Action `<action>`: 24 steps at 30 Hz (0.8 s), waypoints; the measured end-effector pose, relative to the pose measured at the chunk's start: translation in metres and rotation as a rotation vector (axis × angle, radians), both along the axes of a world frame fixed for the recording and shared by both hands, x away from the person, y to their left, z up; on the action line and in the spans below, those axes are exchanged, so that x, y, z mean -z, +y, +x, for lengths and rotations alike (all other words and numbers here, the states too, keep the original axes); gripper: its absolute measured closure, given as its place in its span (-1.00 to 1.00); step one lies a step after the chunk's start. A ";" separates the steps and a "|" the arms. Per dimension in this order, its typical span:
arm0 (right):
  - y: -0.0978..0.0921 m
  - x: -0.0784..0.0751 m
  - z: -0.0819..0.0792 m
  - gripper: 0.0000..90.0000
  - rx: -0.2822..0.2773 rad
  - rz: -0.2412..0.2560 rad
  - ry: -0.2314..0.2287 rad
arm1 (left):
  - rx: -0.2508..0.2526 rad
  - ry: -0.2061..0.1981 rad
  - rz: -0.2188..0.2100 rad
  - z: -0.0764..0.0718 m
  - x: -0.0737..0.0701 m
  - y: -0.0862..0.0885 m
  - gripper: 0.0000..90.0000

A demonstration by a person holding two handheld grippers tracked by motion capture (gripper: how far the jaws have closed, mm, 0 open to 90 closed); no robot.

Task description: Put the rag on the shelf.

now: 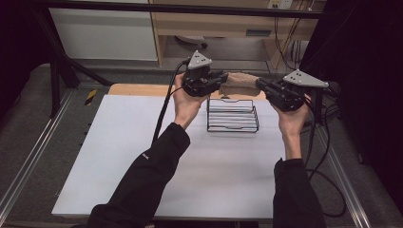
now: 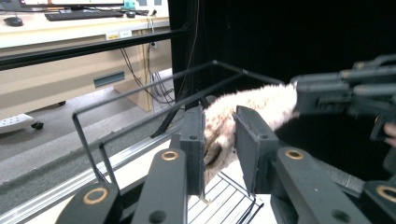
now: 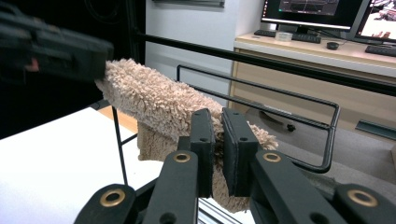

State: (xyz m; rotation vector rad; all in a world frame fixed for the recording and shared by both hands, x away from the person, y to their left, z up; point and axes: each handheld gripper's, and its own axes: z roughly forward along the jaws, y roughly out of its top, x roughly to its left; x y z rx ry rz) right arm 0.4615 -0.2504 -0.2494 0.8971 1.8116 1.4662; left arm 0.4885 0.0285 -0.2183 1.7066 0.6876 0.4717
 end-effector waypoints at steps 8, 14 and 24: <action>0.000 0.001 -0.002 0.86 -0.010 -0.014 0.005 | -0.026 0.070 -0.016 0.017 -0.012 -0.005 0.81; -0.001 0.003 -0.001 0.85 -0.016 -0.015 0.011 | 0.007 0.109 0.015 0.022 -0.003 -0.014 0.90; -0.001 0.006 -0.002 0.76 -0.020 -0.022 0.031 | 0.046 0.121 0.074 0.013 0.015 -0.017 0.96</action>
